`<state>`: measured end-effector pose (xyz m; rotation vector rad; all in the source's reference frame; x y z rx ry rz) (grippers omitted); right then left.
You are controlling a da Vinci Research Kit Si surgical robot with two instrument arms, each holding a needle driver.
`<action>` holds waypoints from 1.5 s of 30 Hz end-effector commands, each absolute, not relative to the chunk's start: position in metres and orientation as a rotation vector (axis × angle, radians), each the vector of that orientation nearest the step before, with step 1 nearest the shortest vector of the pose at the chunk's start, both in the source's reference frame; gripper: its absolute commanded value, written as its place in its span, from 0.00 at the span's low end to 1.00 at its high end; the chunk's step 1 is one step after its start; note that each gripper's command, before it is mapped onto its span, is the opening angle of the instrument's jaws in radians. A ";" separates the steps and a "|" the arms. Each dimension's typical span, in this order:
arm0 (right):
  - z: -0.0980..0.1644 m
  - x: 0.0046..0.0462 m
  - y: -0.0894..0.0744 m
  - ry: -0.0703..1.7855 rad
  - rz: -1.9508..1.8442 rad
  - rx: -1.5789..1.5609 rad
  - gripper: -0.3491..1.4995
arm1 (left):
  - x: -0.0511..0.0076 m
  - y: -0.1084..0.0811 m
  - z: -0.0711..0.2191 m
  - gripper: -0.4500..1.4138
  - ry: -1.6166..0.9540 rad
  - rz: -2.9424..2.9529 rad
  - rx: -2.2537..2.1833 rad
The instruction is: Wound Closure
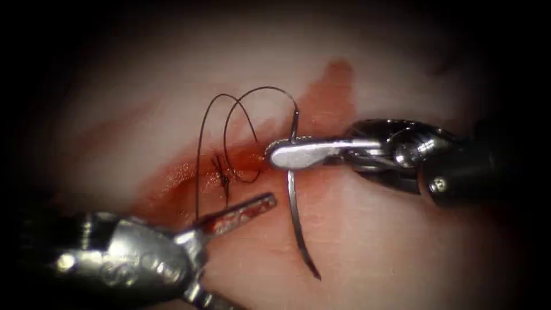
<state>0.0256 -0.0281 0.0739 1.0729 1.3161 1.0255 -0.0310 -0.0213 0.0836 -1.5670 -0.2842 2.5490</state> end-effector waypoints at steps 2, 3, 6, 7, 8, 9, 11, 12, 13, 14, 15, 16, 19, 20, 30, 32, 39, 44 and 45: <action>0.074 0.0260 -0.028 1.331 1.015 1.046 0.00 | -0.0312 -0.021 0.084 0.70 -0.313 2.532 -1.560; 0.074 0.0260 -0.028 1.346 1.001 1.010 0.00 | -0.0308 -0.021 0.084 0.64 -0.335 2.508 -1.541; 0.074 0.0257 -0.027 1.374 0.972 0.940 0.00 | -0.0299 -0.021 0.085 0.48 -0.383 2.462 -1.503; 0.074 0.0256 -0.026 1.387 0.958 0.904 0.00 | -0.0295 -0.021 0.086 0.41 -0.413 2.445 -1.470; 0.074 0.0255 -0.026 1.394 0.948 0.881 0.00 | -0.0292 -0.021 0.086 0.38 -0.439 2.429 -1.443; 0.074 0.0255 -0.026 1.394 0.948 0.881 0.00 | -0.0292 -0.021 0.086 0.38 -0.439 2.429 -1.443; 0.074 0.0254 -0.025 1.405 0.933 0.845 0.00 | -0.0290 -0.020 0.087 0.35 -0.455 2.428 -1.421; 0.074 0.0253 -0.025 1.410 0.924 0.828 0.00 | -0.0289 -0.020 0.088 0.35 -0.458 2.431 -1.404; 0.074 0.0253 -0.025 1.417 0.911 0.805 0.00 | -0.0288 -0.020 0.088 0.34 -0.464 2.430 -1.392; 0.074 0.0253 -0.025 1.423 0.897 0.783 0.00 | -0.0288 -0.020 0.090 0.34 -0.468 2.437 -1.375; 0.074 0.0253 -0.025 1.423 0.897 0.783 0.00 | -0.0288 -0.020 0.090 0.34 -0.468 2.437 -1.375; 0.074 0.0252 -0.025 1.426 0.888 0.774 0.00 | -0.0287 -0.020 0.090 0.33 -0.471 2.435 -1.366; 0.074 0.0252 -0.025 1.431 0.870 0.756 0.00 | -0.0285 -0.020 0.092 0.32 -0.485 2.424 -1.332; 0.073 0.0251 -0.025 1.432 0.867 0.752 0.00 | -0.0284 -0.019 0.093 0.32 -0.485 2.420 -1.303; 0.073 0.0253 -0.025 1.440 0.842 0.724 0.00 | -0.0281 -0.019 0.097 0.26 -0.484 2.410 -1.177; 0.073 0.0253 -0.025 1.441 0.838 0.719 0.00 | -0.0285 -0.018 0.098 0.25 -0.484 2.431 -1.133; 0.073 0.0254 -0.025 1.434 0.819 0.698 0.00 | -0.0295 -0.019 0.100 0.23 -0.484 2.443 -1.041; 0.073 0.0257 -0.025 1.429 0.802 0.677 0.00 | -0.0293 -0.019 0.101 0.25 -0.493 2.446 -0.999; 0.073 0.0258 -0.025 1.422 0.793 0.666 0.00 | -0.0292 -0.019 0.101 0.25 -0.494 2.455 -0.985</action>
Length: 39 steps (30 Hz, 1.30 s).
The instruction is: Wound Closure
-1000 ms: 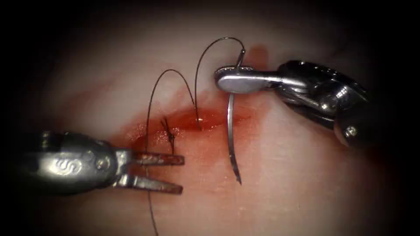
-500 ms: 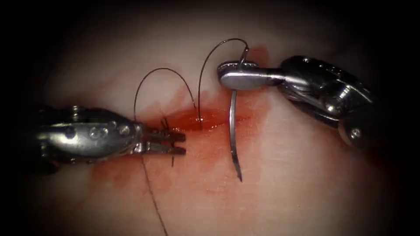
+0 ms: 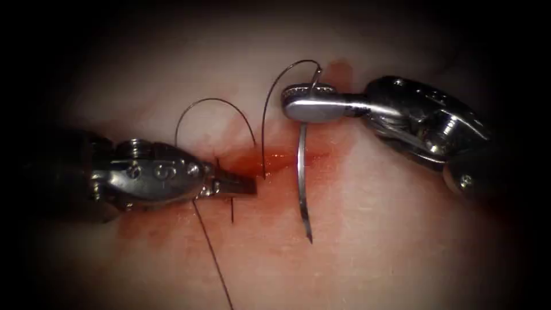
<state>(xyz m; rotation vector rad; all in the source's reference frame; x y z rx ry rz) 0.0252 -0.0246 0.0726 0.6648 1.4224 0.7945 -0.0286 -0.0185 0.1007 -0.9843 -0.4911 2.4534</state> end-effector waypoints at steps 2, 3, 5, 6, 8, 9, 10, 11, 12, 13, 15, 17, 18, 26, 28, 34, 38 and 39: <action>0.073 0.0260 -0.025 1.419 0.779 0.651 0.00 | -0.0291 -0.019 0.102 0.26 -0.493 2.462 -0.974; 0.073 0.0260 -0.025 1.418 0.768 0.643 0.00 | -0.0291 -0.018 0.102 0.25 -0.492 2.463 -0.975; 0.073 0.0263 -0.025 1.420 0.735 0.602 0.00 | -0.0290 -0.018 0.102 0.23 -0.491 2.460 -0.972; 0.073 0.0263 -0.025 1.420 0.735 0.602 0.00 | -0.0290 -0.018 0.102 0.23 -0.491 2.460 -0.972; 0.073 0.0265 -0.025 1.420 0.701 0.561 0.00 | -0.0292 -0.018 0.102 0.23 -0.489 2.459 -0.970; 0.073 0.0266 -0.025 1.421 0.694 0.550 0.00 | -0.0293 -0.018 0.102 0.23 -0.488 2.458 -0.969; 0.073 0.0266 -0.025 1.422 0.690 0.545 0.00 | -0.0295 -0.018 0.102 0.23 -0.487 2.457 -0.968; 0.073 0.0266 -0.025 1.423 0.685 0.540 0.00 | -0.0297 -0.018 0.102 0.23 -0.485 2.455 -0.967; 0.073 0.0265 -0.025 1.424 0.681 0.535 0.00 | -0.0300 -0.018 0.102 0.23 -0.483 2.453 -0.965; 0.073 0.0265 -0.025 1.424 0.676 0.531 0.00 | -0.0303 -0.018 0.102 0.24 -0.482 2.452 -0.963; 0.073 0.0265 -0.025 1.425 0.672 0.527 0.00 | -0.0306 -0.018 0.102 0.24 -0.481 2.449 -0.961; 0.073 0.0265 -0.025 1.425 0.672 0.527 0.00 | -0.0306 -0.017 0.103 0.24 -0.481 2.451 -0.958; 0.073 0.0265 -0.025 1.426 0.666 0.523 0.00 | -0.0304 -0.017 0.103 0.24 -0.482 2.454 -0.955; 0.073 0.0265 -0.025 1.428 0.657 0.514 0.00 | -0.0307 -0.016 0.103 0.22 -0.484 2.475 -0.904; 0.073 0.0266 -0.025 1.428 0.657 0.514 0.00 | -0.0310 -0.016 0.103 0.22 -0.484 2.479 -0.888; 0.073 0.0266 -0.025 1.428 0.657 0.514 0.00 | -0.0316 -0.016 0.104 0.17 -0.491 2.515 -0.799; 0.073 0.0266 -0.025 1.428 0.654 0.507 0.00 | -0.0312 -0.016 0.104 0.15 -0.527 2.561 -0.705; 0.073 0.0266 -0.025 1.428 0.654 0.507 0.00 | -0.0312 -0.016 0.104 0.15 -0.527 2.561 -0.705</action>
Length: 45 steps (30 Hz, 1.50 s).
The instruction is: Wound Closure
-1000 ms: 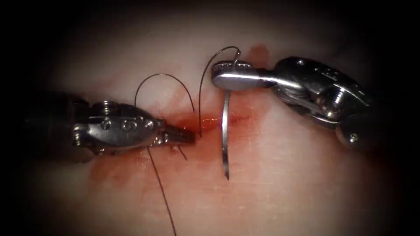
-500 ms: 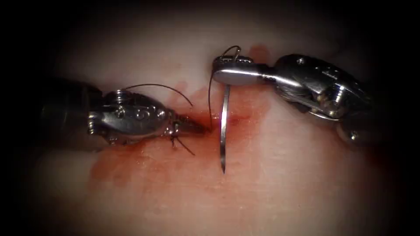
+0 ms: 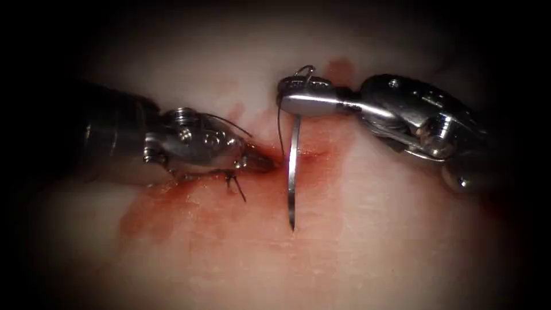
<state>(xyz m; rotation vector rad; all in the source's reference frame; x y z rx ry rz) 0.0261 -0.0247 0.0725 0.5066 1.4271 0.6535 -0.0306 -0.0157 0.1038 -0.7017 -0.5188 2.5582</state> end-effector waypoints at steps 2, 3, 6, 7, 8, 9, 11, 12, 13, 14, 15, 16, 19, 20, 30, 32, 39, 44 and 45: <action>0.073 0.0266 -0.025 1.428 0.654 0.507 0.00 | -0.0311 -0.016 0.105 0.16 -0.589 2.575 -0.682; 0.073 0.0266 -0.025 1.428 0.654 0.507 0.00 | -0.0310 -0.017 0.105 0.16 -0.647 2.581 -0.673; 0.073 0.0266 -0.025 1.429 0.647 0.505 0.00 | -0.0313 -0.017 0.105 0.16 -0.712 2.589 -0.661; 0.073 0.0266 -0.025 1.426 0.647 0.505 0.00 | -0.0315 -0.017 0.105 0.17 -0.752 2.601 -0.654; 0.073 0.0266 -0.025 1.426 0.647 0.505 0.00 | -0.0315 -0.017 0.105 0.17 -0.752 2.601 -0.654; 0.073 0.0266 -0.025 1.427 0.642 0.500 0.00 | -0.0318 -0.017 0.105 0.19 -0.795 2.613 -0.641; 0.073 0.0266 -0.025 1.427 0.638 0.496 0.00 | -0.0321 -0.017 0.105 0.24 -0.834 2.620 -0.620; 0.073 0.0266 -0.025 1.428 0.630 0.486 0.00 | -0.0322 -0.017 0.105 0.28 -0.852 2.618 -0.617; 0.073 0.0266 -0.025 1.429 0.623 0.483 0.00 | -0.0323 -0.017 0.105 0.29 -0.865 2.609 -0.610; 0.073 0.0266 -0.025 1.429 0.623 0.483 0.00 | -0.0323 -0.017 0.105 0.29 -0.865 2.609 -0.610; 0.073 0.0266 -0.025 1.424 0.615 0.463 0.00 | -0.0323 -0.017 0.105 0.32 -0.886 2.604 -0.603; 0.074 0.0267 -0.024 1.412 0.603 0.436 0.00 | -0.0324 -0.016 0.105 0.36 -0.910 2.593 -0.593; 0.074 0.0269 -0.023 1.401 0.589 0.385 0.00 | -0.0322 -0.016 0.105 0.40 -0.937 2.578 -0.581; 0.074 0.0272 -0.023 1.395 0.583 0.346 0.00 | -0.0319 -0.016 0.103 0.40 -0.967 2.571 -0.593; 0.075 0.0296 -0.022 1.352 0.465 0.238 0.00 | -0.0320 -0.015 0.102 0.37 -0.961 2.577 -0.611; 0.076 0.0300 -0.022 1.347 0.445 0.229 0.00 | -0.0318 -0.015 0.102 0.37 -0.960 2.579 -0.612; 0.077 0.0305 -0.024 1.306 0.289 0.175 0.00 | -0.0309 -0.015 0.100 0.37 -0.944 2.575 -0.615; 0.077 0.0302 -0.024 1.300 0.257 0.163 0.00 | -0.0304 -0.015 0.099 0.37 -0.926 2.573 -0.623; 0.077 0.0302 -0.024 1.300 0.252 0.159 0.00 | -0.0304 -0.015 0.098 0.37 -0.922 2.569 -0.625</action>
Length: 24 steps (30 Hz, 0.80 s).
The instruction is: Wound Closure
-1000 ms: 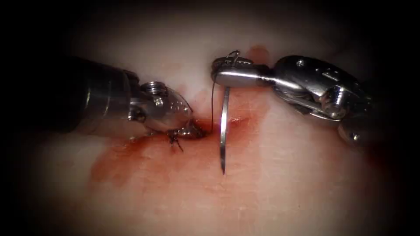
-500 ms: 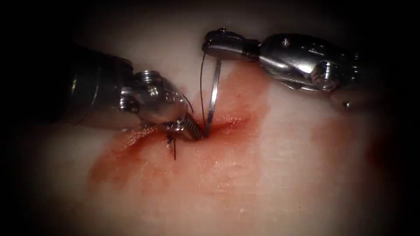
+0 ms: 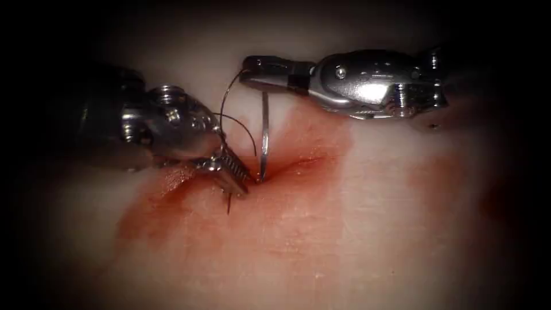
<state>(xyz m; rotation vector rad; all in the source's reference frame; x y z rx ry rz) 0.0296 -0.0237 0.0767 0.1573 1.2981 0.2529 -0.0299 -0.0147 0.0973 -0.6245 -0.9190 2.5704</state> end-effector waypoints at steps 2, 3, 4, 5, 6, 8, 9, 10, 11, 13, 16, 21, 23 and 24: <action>0.077 0.0303 -0.024 1.300 0.241 0.152 0.00 | -0.0306 -0.015 0.097 0.37 -0.915 2.563 -0.626; 0.077 0.0303 -0.024 1.301 0.241 0.152 0.00 | -0.0308 -0.015 0.096 0.37 -0.917 2.557 -0.627; 0.077 0.0303 -0.024 1.301 0.241 0.152 0.00 | -0.0309 -0.015 0.096 0.37 -0.920 2.555 -0.627; 0.077 0.0303 -0.024 1.301 0.241 0.152 0.00 | -0.0309 -0.015 0.095 0.36 -0.919 2.553 -0.628; 0.077 0.0303 -0.024 1.301 0.241 0.152 0.00 | -0.0310 -0.015 0.095 0.36 -0.917 2.552 -0.628; 0.077 0.0303 -0.024 1.301 0.241 0.153 0.00 | -0.0313 -0.016 0.095 0.35 -0.918 2.549 -0.628; 0.077 0.0303 -0.024 1.301 0.241 0.153 0.00 | -0.0313 -0.016 0.095 0.35 -0.918 2.549 -0.628; 0.077 0.0303 -0.024 1.301 0.241 0.153 0.00 | -0.0314 -0.016 0.095 0.35 -0.917 2.549 -0.627; 0.077 0.0302 -0.024 1.302 0.240 0.155 0.00 | -0.0319 -0.016 0.095 0.34 -0.909 2.549 -0.625; 0.077 0.0302 -0.024 1.302 0.240 0.156 0.00 | -0.0321 -0.016 0.095 0.34 -0.902 2.551 -0.623; 0.077 0.0302 -0.024 1.299 0.240 0.157 0.00 | -0.0322 -0.017 0.096 0.34 -0.893 2.556 -0.622; 0.077 0.0302 -0.024 1.302 0.240 0.156 0.00 | -0.0320 -0.018 0.098 0.34 -0.901 2.564 -0.613; 0.077 0.0302 -0.024 1.302 0.241 0.157 0.00 | -0.0317 -0.019 0.101 0.33 -0.935 2.542 -0.610; 0.077 0.0302 -0.024 1.302 0.241 0.157 0.00 | -0.0316 -0.019 0.101 0.34 -0.937 2.542 -0.607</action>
